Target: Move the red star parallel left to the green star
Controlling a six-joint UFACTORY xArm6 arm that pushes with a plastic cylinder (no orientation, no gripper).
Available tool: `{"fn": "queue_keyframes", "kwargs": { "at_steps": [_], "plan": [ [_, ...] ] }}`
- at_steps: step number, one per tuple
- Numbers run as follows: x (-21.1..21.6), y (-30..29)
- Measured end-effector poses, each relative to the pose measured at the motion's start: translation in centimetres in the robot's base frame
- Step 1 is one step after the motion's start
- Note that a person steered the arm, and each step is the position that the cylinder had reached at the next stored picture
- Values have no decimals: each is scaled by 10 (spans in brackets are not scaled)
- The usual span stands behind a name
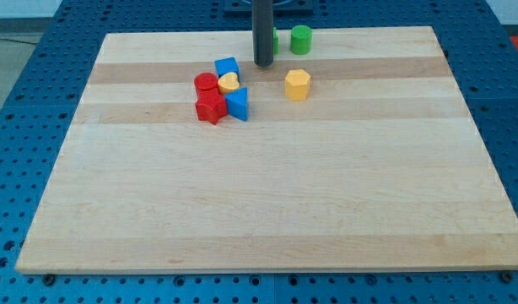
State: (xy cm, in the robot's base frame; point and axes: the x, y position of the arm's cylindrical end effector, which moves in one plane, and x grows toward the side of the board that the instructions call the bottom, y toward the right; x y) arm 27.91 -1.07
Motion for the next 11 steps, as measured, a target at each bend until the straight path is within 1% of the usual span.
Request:
{"fn": "queue_keyframes", "kwargs": {
  "at_steps": [1, 3, 4, 5, 6, 7, 8, 11],
  "plan": [
    [17, 0],
    [31, -11],
    [50, -10],
    [80, 0],
    [131, -7],
    [172, -50],
    [171, -79],
    [114, -79]
  ]
}}
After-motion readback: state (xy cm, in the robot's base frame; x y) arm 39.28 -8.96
